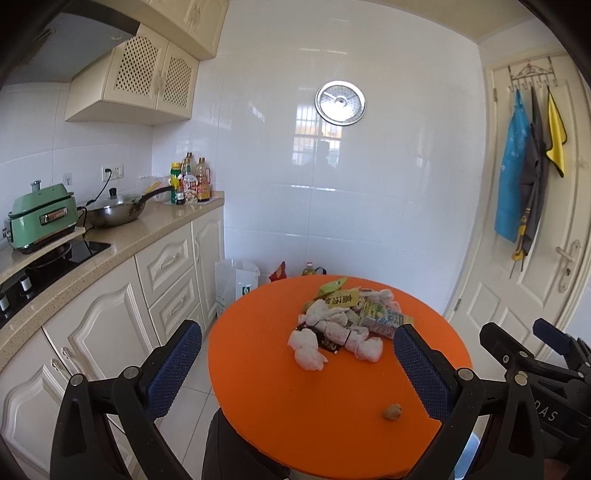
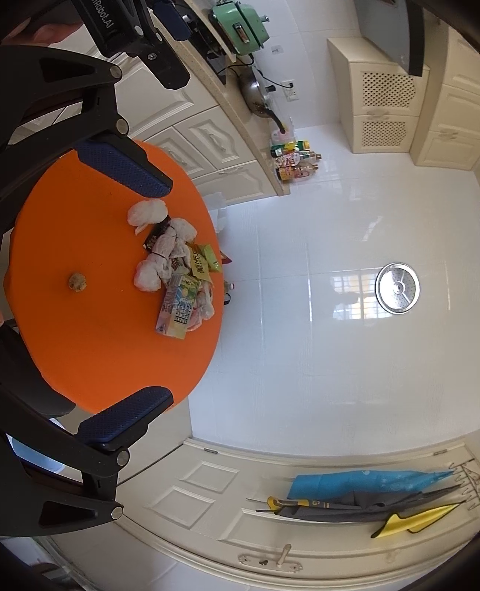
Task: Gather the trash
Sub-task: 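Move both grippers toward the orange table, then grasp the small brown ball with the right gripper while the left gripper grasps a white plastic bag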
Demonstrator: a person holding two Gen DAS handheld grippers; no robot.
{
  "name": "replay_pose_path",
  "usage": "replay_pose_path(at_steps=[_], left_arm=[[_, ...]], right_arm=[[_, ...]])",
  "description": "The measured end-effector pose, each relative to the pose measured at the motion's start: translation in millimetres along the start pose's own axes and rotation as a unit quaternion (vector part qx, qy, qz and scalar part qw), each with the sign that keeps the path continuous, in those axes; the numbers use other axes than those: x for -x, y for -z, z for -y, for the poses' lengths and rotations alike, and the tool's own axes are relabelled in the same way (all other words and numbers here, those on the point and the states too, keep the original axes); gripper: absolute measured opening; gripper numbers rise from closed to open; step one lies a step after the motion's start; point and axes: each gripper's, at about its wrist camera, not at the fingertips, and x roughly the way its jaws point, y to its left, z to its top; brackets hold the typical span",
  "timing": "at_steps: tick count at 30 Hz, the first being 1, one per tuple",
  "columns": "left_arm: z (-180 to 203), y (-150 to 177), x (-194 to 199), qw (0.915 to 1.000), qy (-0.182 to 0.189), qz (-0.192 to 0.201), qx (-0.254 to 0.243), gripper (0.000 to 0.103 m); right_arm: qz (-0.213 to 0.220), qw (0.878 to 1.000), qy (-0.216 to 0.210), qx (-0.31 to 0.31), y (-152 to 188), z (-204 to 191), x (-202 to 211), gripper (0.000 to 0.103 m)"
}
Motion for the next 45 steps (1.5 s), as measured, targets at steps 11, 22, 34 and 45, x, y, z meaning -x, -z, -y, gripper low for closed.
replay_pose_path(at_steps=[11,22,34,45], left_arm=[[-4,21,-88,0.9966,-0.009,-0.082,0.009,0.102],[-5,45,-174,0.9901,-0.015,-0.139,0.012,0.102],[-8,78,-233,0.9834,-0.014,-0.181,0.008,0.102],[-7,90,-257,0.9787,-0.013,-0.205,-0.006,0.102]], right_arm=[[-0.111,0.993,-0.013,0.028,57,2,-86,0.091],[-0.204,0.977,-0.037,0.040,114,-2,-150,0.072],[-0.219,0.974,-0.043,0.043,130,-2,-167,0.050],[-0.211,0.973,-0.078,0.047,127,-6,-165,0.026]])
